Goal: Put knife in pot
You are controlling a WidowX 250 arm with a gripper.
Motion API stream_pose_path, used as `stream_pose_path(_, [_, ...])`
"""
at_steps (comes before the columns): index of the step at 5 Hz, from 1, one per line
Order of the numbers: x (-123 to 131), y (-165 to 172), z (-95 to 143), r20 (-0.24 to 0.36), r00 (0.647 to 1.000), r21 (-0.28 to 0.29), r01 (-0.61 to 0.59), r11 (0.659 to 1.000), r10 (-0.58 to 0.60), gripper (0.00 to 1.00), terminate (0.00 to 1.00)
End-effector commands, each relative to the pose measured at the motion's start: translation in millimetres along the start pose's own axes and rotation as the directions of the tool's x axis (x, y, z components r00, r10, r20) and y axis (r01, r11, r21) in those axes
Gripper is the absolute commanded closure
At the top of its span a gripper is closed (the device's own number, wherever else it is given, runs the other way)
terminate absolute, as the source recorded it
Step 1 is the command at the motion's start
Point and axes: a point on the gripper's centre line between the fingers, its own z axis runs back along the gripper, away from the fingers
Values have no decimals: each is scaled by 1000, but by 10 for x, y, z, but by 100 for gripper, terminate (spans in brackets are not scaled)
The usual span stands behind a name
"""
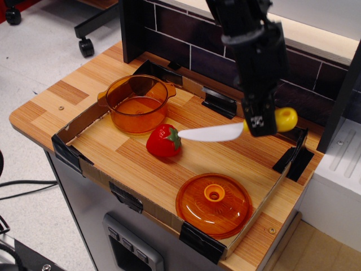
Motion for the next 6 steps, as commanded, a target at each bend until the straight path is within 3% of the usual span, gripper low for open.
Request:
stream_pose_path(1, [-137, 46, 752, 178, 976, 59, -135, 989, 122, 100, 0])
stream_pose_path(2, [-265, 183, 845, 141, 966, 126, -233, 964, 215, 100, 0])
stream_pose_path(3, [-425, 423, 865, 86, 933, 204, -360, 910, 350, 100, 0])
stream_pose_path(4, [-633, 589, 811, -22, 888, 282, -435, 855, 459, 100, 0])
stream_pose_path(5, [-885, 620, 738, -61, 871, 338, -441, 831, 487, 100, 0])
stream_pose_path(6, [-1114, 708, 706, -96, 866, 342, -434, 834, 490, 100, 0])
